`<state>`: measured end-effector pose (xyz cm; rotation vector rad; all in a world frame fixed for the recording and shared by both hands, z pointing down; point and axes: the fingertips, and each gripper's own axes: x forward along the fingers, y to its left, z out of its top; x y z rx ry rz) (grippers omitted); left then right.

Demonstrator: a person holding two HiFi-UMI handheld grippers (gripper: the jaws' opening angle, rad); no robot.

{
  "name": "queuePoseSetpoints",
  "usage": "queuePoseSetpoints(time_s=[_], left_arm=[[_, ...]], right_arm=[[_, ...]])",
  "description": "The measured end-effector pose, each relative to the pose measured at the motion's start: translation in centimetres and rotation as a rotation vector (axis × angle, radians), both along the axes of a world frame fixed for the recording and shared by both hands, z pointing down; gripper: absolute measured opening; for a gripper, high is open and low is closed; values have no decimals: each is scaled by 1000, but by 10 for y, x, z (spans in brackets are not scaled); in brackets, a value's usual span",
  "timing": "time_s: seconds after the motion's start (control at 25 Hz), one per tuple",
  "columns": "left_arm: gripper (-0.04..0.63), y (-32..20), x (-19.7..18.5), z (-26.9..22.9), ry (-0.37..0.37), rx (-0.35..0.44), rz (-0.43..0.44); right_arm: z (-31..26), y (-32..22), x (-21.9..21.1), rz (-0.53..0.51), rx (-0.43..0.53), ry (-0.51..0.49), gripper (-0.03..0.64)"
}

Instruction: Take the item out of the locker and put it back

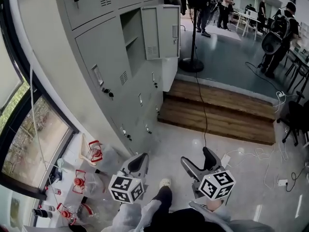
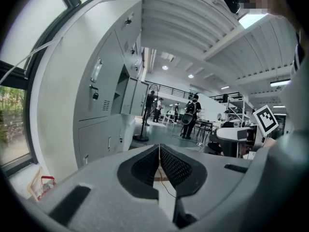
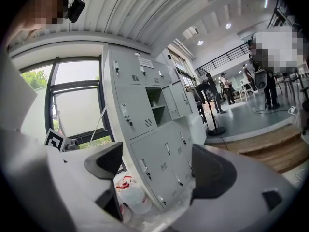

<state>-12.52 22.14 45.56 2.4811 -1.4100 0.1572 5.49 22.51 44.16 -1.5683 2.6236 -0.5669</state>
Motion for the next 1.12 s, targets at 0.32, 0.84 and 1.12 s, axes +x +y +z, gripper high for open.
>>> queuePoseSetpoints(time_s=[0.32, 0.84, 1.12], left_arm=[[14, -89, 0, -10, 5, -3, 13], [14, -199, -3, -17, 16, 22, 39], [14, -233, -12, -13, 29, 37, 38]], right_arm=[[-11, -85, -2, -3, -4, -1, 448], [-15, -189, -6, 20, 19, -8, 448], [-16, -221, -16, 14, 43, -5, 448]])
